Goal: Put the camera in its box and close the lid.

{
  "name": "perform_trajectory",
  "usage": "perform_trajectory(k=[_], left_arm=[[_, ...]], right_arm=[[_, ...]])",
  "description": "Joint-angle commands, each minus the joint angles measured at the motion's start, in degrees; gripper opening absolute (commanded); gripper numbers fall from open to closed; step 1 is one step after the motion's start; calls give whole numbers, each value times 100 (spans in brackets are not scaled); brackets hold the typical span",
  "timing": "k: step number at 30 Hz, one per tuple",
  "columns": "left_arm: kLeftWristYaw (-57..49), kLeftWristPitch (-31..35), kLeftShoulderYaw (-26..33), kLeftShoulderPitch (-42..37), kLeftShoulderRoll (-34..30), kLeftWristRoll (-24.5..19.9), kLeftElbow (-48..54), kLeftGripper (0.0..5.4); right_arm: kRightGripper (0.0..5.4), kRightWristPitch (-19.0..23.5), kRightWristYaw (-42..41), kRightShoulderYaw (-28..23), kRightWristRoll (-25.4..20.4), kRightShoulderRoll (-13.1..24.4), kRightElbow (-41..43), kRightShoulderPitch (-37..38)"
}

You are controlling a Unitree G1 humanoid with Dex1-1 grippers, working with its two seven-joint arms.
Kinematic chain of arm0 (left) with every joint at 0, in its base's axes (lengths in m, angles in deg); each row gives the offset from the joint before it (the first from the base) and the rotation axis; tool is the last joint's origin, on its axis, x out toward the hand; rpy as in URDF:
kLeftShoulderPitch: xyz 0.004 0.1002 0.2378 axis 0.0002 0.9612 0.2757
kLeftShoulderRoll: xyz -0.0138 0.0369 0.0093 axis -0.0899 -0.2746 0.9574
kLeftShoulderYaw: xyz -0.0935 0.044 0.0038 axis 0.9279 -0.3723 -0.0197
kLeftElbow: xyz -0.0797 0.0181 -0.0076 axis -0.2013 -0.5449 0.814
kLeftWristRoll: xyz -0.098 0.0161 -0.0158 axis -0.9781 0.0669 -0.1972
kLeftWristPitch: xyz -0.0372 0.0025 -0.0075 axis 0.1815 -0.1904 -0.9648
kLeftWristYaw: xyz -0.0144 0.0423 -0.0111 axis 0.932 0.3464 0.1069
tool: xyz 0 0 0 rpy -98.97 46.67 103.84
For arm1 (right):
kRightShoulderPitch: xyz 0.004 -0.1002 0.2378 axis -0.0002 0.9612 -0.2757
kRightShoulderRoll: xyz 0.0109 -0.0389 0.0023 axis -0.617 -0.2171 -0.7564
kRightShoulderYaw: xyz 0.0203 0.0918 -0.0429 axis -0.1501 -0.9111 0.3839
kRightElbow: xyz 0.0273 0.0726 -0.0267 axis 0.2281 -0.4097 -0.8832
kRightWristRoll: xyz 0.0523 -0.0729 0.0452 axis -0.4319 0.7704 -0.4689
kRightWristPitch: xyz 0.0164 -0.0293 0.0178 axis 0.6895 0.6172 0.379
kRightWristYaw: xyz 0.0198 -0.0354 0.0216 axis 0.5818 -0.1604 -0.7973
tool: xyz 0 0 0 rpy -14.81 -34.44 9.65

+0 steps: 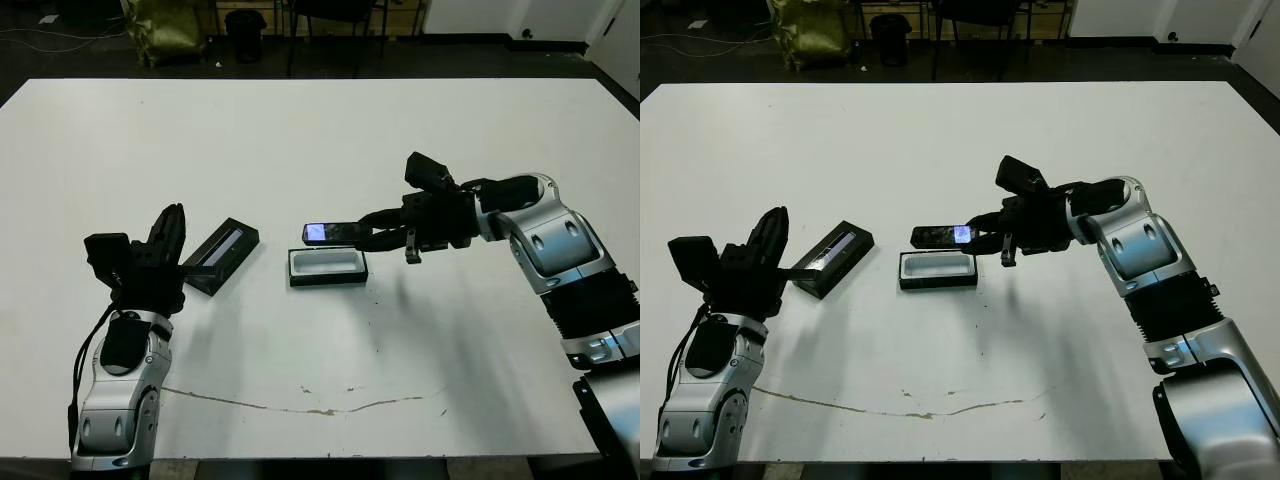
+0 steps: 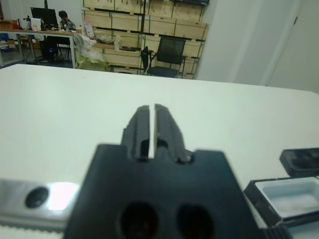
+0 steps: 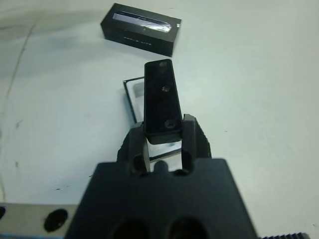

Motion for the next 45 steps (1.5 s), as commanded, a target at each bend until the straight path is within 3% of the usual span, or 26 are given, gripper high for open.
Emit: perform_trajectory(k=[1,6,13,19,31,45], left_arm=[[-28,196,9,86,-46,16,-1,0],[-19,213,11,63,-43,20,-7,0],[-26,218,-25,87,-65,125,26,0],[-45,282,-20,93,-27,92,70,0],[-25,197,-23,96,-13,105,12,0],[-62,250,-30,88,8,111,19,0]], right_arm=[[25,139,-95,56,-43,18,42,26],[25,340,-218,138,-37,-34,-70,-74],[25,91,-215,241,91,-101,-243,-104],[25,-361,-285,287,160,-222,-620,-163],[25,-414,-158,440,504,-321,-735,-194],[25,-451,-251,460,547,-385,-870,-210]])
